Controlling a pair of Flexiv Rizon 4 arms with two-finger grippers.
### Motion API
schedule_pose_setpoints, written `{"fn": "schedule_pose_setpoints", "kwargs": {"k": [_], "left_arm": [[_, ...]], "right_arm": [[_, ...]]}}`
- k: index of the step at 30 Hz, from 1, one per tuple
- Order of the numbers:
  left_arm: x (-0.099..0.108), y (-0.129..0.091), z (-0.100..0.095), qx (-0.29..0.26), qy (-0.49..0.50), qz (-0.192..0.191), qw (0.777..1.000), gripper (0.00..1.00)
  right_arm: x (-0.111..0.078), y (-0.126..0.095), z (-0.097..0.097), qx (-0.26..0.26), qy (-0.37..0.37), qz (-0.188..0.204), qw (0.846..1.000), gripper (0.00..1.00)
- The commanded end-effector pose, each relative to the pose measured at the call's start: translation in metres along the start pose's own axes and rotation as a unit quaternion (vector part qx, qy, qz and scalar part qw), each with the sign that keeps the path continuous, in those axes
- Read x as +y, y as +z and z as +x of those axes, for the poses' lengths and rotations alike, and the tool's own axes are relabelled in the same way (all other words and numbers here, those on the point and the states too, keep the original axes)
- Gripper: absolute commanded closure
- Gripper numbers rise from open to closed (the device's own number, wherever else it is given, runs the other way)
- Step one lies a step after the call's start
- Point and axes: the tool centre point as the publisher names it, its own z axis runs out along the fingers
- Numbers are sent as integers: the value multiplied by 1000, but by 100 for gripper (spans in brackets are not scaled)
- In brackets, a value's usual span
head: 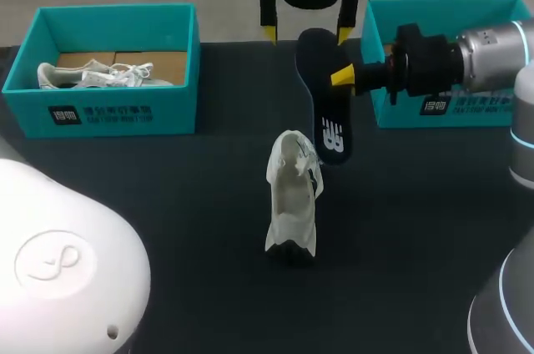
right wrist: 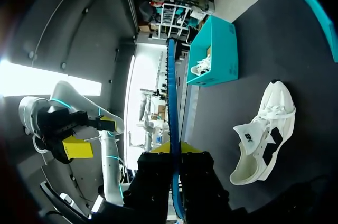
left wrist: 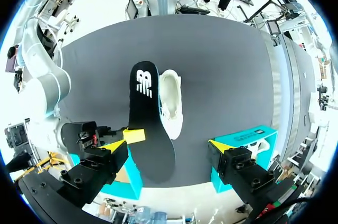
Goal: Take the shoe out of the shoebox, open the shoe tongue, remove and reinsert the insole, then place the shoe into the shoebox
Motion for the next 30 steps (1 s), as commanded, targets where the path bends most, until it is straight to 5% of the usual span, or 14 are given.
{"fn": "schedule_pose_setpoints", "kwargs": {"k": [1, 14, 25, 30], "left_arm": [[1, -4, 14, -120, -38, -13, 992, 0], [-3, -8, 35, -365, -46, -38, 929, 0], [-4, -15, 49, -454, -65, -34, 888, 0], [-7, -20, 49, -417, -35, -11, 908, 0]], "right_arm": [[-4, -1, 0, 2, -1, -8, 1000, 100], [-4, -7, 0, 4, 1, -14, 1000, 100], [-7, -7, 0, 3, 3, -15, 1000, 100], [-8, -8, 0, 3, 5, -16, 1000, 100]]}}
